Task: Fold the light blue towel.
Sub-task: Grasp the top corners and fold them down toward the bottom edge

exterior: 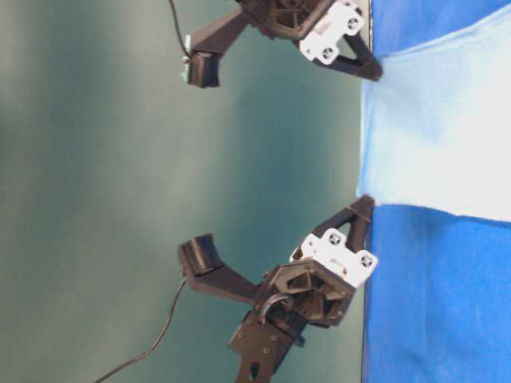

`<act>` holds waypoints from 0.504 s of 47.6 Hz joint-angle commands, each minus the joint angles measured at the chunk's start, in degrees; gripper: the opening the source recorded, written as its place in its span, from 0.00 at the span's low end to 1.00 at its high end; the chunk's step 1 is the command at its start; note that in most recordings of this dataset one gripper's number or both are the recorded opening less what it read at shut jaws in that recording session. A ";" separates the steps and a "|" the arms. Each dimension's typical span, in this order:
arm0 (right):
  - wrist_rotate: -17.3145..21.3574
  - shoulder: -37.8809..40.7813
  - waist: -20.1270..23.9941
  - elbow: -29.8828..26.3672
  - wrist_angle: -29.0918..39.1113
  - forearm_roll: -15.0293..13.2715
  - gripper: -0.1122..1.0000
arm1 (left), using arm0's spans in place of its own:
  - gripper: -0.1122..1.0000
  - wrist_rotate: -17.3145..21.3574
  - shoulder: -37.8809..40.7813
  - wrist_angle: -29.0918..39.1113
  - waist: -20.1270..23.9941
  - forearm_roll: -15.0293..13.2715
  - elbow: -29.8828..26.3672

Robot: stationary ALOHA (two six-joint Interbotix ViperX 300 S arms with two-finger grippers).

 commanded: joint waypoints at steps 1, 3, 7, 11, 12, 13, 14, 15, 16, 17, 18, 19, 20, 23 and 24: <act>0.26 -1.41 -0.18 -0.26 0.35 0.09 0.14 | 0.12 0.18 -2.02 0.00 0.35 0.09 -0.79; 0.35 -1.41 -0.09 -0.26 0.35 0.18 0.14 | 0.12 0.18 -2.11 0.09 0.35 0.00 -0.79; 0.44 -1.41 0.44 -0.18 0.18 0.62 0.14 | 0.12 0.18 -2.20 0.09 0.18 0.09 -0.70; 0.44 -1.58 1.14 -0.18 0.26 1.32 0.14 | 0.12 0.18 -2.72 0.09 -0.44 0.00 -0.62; 0.44 -1.67 1.49 -0.18 0.44 1.49 0.14 | 0.12 0.26 -2.99 0.09 -0.70 0.00 -0.53; 0.44 -1.76 1.76 -0.18 0.44 1.76 0.14 | 0.12 0.26 -3.16 0.00 -0.97 0.09 -0.53; 0.44 -1.93 2.11 -0.18 0.53 2.02 0.14 | 0.12 0.35 -3.34 0.09 -1.32 0.09 -0.35; 0.44 -2.11 2.37 0.09 0.62 2.29 0.14 | 0.12 0.35 -3.60 0.18 -1.58 0.09 -0.35; 0.44 -2.37 2.81 0.18 0.79 2.55 0.14 | 0.12 0.35 -3.87 0.26 -1.93 0.09 -0.18; 0.44 -2.64 3.16 0.26 0.88 2.81 0.14 | 0.12 0.35 -4.04 0.53 -2.29 0.09 -0.09; 0.44 -2.99 3.78 0.62 1.14 3.43 0.14 | 0.12 0.44 -4.39 0.79 -2.64 0.09 0.00; 0.44 -3.34 4.31 0.79 1.23 3.78 0.14 | 0.12 0.44 -4.66 1.05 -3.08 0.18 0.18; 0.44 -3.60 4.75 0.97 1.41 4.22 0.14 | 0.12 0.44 -4.92 1.32 -3.43 0.09 0.26; 0.53 -4.66 6.33 1.76 2.02 5.71 0.14 | 0.12 0.44 -5.62 2.20 -4.83 0.09 0.79; 0.53 -5.01 7.03 2.02 2.20 6.24 0.14 | 0.12 0.44 -5.89 2.46 -5.63 0.18 1.14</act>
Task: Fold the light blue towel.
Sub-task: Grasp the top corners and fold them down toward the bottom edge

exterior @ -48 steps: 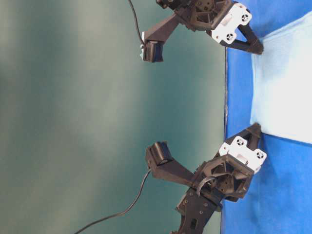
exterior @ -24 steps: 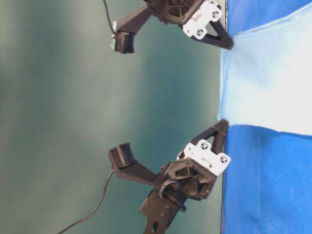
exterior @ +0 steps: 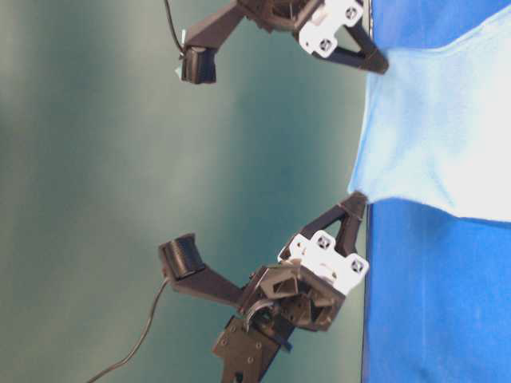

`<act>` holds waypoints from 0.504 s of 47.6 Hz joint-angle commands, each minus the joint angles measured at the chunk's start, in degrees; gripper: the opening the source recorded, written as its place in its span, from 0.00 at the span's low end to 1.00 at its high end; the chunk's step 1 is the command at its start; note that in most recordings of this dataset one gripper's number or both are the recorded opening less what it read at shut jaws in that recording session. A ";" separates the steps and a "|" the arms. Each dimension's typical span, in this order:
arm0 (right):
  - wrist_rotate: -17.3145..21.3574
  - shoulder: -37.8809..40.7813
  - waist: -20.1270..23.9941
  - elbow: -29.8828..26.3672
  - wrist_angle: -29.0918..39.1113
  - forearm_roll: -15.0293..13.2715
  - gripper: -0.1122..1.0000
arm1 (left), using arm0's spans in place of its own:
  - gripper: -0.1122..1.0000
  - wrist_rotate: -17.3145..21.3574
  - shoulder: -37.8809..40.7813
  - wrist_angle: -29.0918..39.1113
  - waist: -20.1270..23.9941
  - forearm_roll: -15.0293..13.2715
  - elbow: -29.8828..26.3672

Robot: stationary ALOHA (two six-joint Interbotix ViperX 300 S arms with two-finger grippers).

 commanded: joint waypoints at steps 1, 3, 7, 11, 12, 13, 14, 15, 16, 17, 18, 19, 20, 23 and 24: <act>0.09 -2.81 2.37 0.62 0.79 2.37 0.14 | 0.12 0.09 -2.81 0.62 -2.46 0.09 0.35; 0.09 -3.52 3.69 1.23 1.23 3.60 0.14 | 0.12 0.09 -2.99 0.62 -3.52 0.09 0.88; 0.09 -4.75 6.59 2.37 1.76 6.06 0.14 | 0.12 0.09 -3.08 0.88 -6.06 0.09 1.67; 0.09 -5.54 10.28 3.25 1.93 9.05 0.14 | 0.12 0.00 -3.34 0.88 -8.53 0.18 2.72; 0.09 -5.62 11.07 3.52 1.85 9.76 0.13 | 0.12 0.00 -3.43 0.97 -9.14 0.09 2.99; 0.09 -5.71 11.95 3.52 1.85 10.37 0.14 | 0.12 0.00 -3.52 0.97 -9.84 0.09 3.16; 0.09 -5.71 12.74 3.69 1.85 10.99 0.14 | 0.12 -0.09 -3.69 0.97 -10.72 0.09 3.43; 0.09 -5.71 13.62 3.78 1.85 11.69 0.14 | 0.12 -0.18 -3.78 1.05 -11.34 0.18 3.69; 0.09 -5.71 14.50 3.78 1.93 12.30 0.14 | 0.12 -0.18 -3.78 1.14 -12.04 0.09 3.78; 0.09 -5.71 15.29 3.87 1.93 13.01 0.14 | 0.12 -0.26 -3.78 1.32 -12.57 0.09 3.96; 0.09 -5.71 16.17 3.87 1.85 13.62 0.14 | 0.12 -0.26 -3.69 1.49 -13.27 0.09 3.96; 0.09 -5.71 17.05 3.87 1.85 14.24 0.14 | 0.12 -0.26 -3.78 1.76 -13.97 0.09 3.96; 0.09 -5.62 17.93 3.96 1.85 14.85 0.14 | 0.12 -0.26 -3.69 2.11 -14.59 0.18 3.96; 0.09 -5.45 20.48 3.96 1.93 16.70 0.14 | 0.12 -0.35 -3.43 3.43 -16.44 0.09 3.78; 0.09 -5.36 21.62 3.96 1.85 17.49 0.14 | 0.12 -0.35 -3.34 3.87 -17.05 0.09 3.60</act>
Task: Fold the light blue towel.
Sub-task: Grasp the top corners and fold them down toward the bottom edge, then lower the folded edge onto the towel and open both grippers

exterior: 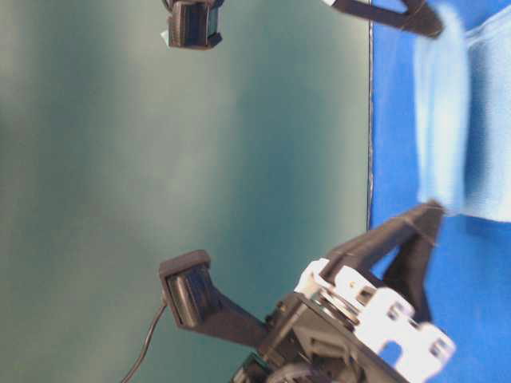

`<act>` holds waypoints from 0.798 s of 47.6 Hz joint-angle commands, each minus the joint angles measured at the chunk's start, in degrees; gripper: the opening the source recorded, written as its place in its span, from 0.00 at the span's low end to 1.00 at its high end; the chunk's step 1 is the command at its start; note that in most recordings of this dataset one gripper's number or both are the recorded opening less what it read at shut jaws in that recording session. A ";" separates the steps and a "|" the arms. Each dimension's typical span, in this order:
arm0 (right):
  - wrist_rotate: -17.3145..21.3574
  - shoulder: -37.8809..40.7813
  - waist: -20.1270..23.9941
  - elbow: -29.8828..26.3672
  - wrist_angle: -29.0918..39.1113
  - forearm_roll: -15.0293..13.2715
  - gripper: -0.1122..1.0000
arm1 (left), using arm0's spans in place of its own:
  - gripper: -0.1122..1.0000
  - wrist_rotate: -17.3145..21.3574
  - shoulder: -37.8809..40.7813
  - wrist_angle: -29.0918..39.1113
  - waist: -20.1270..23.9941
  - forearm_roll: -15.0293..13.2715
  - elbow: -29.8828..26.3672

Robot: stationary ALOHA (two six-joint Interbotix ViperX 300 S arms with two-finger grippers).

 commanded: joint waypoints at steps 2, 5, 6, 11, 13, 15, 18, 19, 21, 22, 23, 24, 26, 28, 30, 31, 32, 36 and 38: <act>-0.09 -0.62 4.66 -0.44 -0.18 3.25 0.14 | 0.12 -0.18 -1.14 1.76 -3.34 0.09 -0.88; -0.09 -0.44 6.59 -0.53 -0.18 4.57 0.14 | 0.12 -0.70 -0.79 2.64 -5.19 0.09 -1.32; -0.09 -0.44 7.21 -0.44 -0.18 5.01 0.14 | 0.12 -0.79 -0.70 2.72 -5.63 0.09 -1.41; -0.09 0.09 10.11 -0.70 -0.09 6.77 0.14 | 0.12 -1.41 -0.44 3.34 -7.82 0.18 -1.85; -0.09 0.35 11.07 -0.79 -0.18 7.38 0.14 | 0.12 -1.58 -0.26 3.60 -8.79 0.09 -1.93; -0.09 0.70 11.87 -0.88 -0.18 8.00 0.14 | 0.12 -1.58 -0.18 3.78 -9.40 0.09 -1.93; -0.09 1.23 12.66 -0.97 -0.18 8.53 0.14 | 0.12 -1.58 -0.18 3.78 -10.11 0.09 -2.02; -0.09 1.58 12.74 -0.97 -0.18 8.61 0.14 | 0.12 -1.58 -0.09 3.78 -10.20 0.09 -2.11; -0.09 2.02 12.92 -0.97 -0.18 8.88 0.14 | 0.12 -1.58 0.09 3.78 -10.37 0.09 -2.11; -0.09 2.29 12.92 -0.97 -0.18 9.05 0.14 | 0.12 -1.67 0.09 3.78 -10.37 0.09 -2.20; -0.09 2.46 13.01 -0.97 -0.18 9.23 0.14 | 0.12 -1.67 0.26 3.78 -10.46 0.09 -2.29; -0.09 2.64 13.10 -1.05 -0.18 9.40 0.14 | 0.12 -1.67 0.35 3.87 -10.55 0.09 -2.37; -0.09 2.99 13.27 -1.14 -0.18 9.67 0.14 | 0.12 -1.67 0.62 3.96 -10.63 0.09 -2.46; -0.09 3.25 13.54 -1.14 -0.18 9.84 0.14 | 0.12 -1.67 0.70 4.04 -10.63 0.09 -2.46; -0.09 3.60 13.80 -1.05 -0.18 9.84 0.14 | 0.12 -1.67 1.05 4.04 -10.63 0.09 -2.55; -0.09 3.78 13.89 -1.05 -0.18 9.93 0.14 | 0.12 -1.67 1.23 4.04 -10.63 0.09 -2.55; -0.09 3.87 13.89 -1.05 -0.18 10.02 0.14 | 0.12 -1.67 1.41 4.04 -10.63 0.09 -2.64; -0.09 4.13 13.97 -0.97 -0.44 10.20 0.14 | 0.12 -1.67 2.37 3.96 -10.63 0.09 -3.16; -0.09 4.13 13.97 -0.97 -0.44 10.11 0.14 | 0.12 -1.67 2.99 3.96 -10.63 0.09 -3.43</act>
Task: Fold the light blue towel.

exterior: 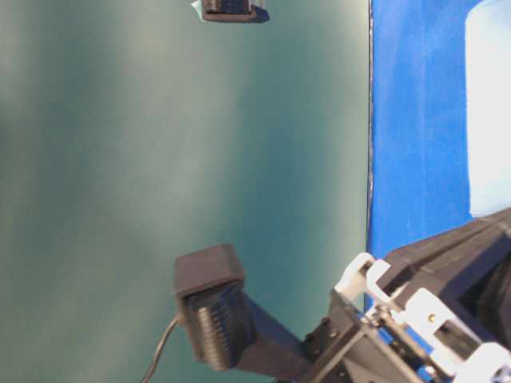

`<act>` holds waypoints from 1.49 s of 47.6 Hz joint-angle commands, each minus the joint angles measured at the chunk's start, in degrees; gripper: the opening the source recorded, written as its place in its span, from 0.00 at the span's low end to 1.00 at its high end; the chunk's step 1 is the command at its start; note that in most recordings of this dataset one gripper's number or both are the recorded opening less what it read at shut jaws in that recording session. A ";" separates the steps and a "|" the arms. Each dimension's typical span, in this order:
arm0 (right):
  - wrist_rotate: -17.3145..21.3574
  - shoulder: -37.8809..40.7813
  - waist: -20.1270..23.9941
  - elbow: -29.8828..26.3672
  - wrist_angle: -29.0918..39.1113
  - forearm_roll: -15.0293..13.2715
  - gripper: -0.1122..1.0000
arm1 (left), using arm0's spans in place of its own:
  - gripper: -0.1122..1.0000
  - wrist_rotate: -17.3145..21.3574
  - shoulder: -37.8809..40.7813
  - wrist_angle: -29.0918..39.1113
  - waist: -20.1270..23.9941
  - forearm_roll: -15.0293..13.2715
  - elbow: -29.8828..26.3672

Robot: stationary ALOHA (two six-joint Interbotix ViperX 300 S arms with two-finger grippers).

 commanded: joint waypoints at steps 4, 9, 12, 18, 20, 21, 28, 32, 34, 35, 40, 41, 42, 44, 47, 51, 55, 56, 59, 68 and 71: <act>-0.09 -0.44 0.26 -0.35 -0.18 0.26 0.14 | 0.12 -0.09 0.79 -0.44 -0.35 0.09 -1.41; -0.09 -0.18 0.35 -0.35 -0.26 0.26 0.14 | 0.12 -0.26 1.32 -0.53 -0.18 0.00 -1.49; -0.09 0.44 0.35 -0.70 -0.26 0.18 0.14 | 0.13 -0.44 1.23 -0.53 -0.09 0.00 -1.32; -0.09 2.20 0.35 -2.29 -0.62 0.26 0.37 | 0.36 -0.79 1.14 -0.26 -0.18 0.00 -1.14; -0.18 2.64 0.62 -2.81 -0.70 0.18 0.50 | 0.49 -0.88 1.05 -0.18 -0.18 0.00 -1.14; -0.26 2.64 0.70 -3.08 -0.70 0.09 0.55 | 0.54 -0.88 0.97 -0.09 -0.18 0.00 -1.05; -0.35 1.32 1.67 -3.78 0.35 0.00 0.66 | 0.66 -0.44 -0.26 0.35 -0.18 0.00 -1.05; -0.35 -0.79 2.02 -4.31 2.02 0.00 0.64 | 0.62 -0.09 -2.11 1.58 -0.18 0.00 -0.97; -0.53 -2.11 2.29 -4.75 3.08 -0.18 0.65 | 0.61 0.09 -3.43 2.46 -0.18 0.00 -0.97; -0.53 -2.72 2.29 -4.83 3.69 -0.26 0.65 | 0.61 0.09 -4.13 3.08 -0.18 0.00 -0.88; -0.88 -6.24 2.64 -5.80 6.77 -1.23 0.65 | 0.61 0.26 -8.53 5.89 -0.18 0.00 -0.62; -0.88 -6.94 2.72 -5.98 7.38 -1.58 0.65 | 0.61 0.35 -9.40 6.24 -0.18 0.09 -0.44; -0.97 -7.73 2.72 -6.15 8.09 -1.93 0.65 | 0.61 0.44 -10.20 6.59 -0.18 0.00 -0.26; -0.97 -9.76 2.64 -6.50 9.76 -3.08 0.65 | 0.61 0.53 -12.48 7.38 -0.18 0.00 0.26; -0.88 -12.30 2.72 -6.68 11.51 -4.83 0.65 | 0.61 0.62 -15.56 7.91 -0.18 0.00 1.14; -0.79 -16.79 2.64 -6.24 13.18 -8.44 0.65 | 0.61 0.70 -19.51 7.82 -0.09 0.09 2.99; -0.70 -21.01 2.64 -5.19 14.06 -11.51 0.65 | 0.61 0.70 -24.08 7.47 0.35 0.09 5.80; -0.62 -22.15 2.64 -4.83 14.06 -12.22 0.65 | 0.61 0.62 -25.22 7.38 0.44 0.09 6.50; -0.44 -25.66 2.29 -3.43 14.15 -14.06 0.65 | 0.61 0.62 -28.21 6.77 0.79 0.09 8.70; -0.44 -38.14 1.76 1.23 14.94 -17.75 0.65 | 0.61 0.62 -37.35 2.81 1.93 0.09 15.91; -0.44 -42.10 1.67 2.72 15.56 -18.98 0.65 | 0.61 0.62 -41.40 1.85 2.29 0.00 18.46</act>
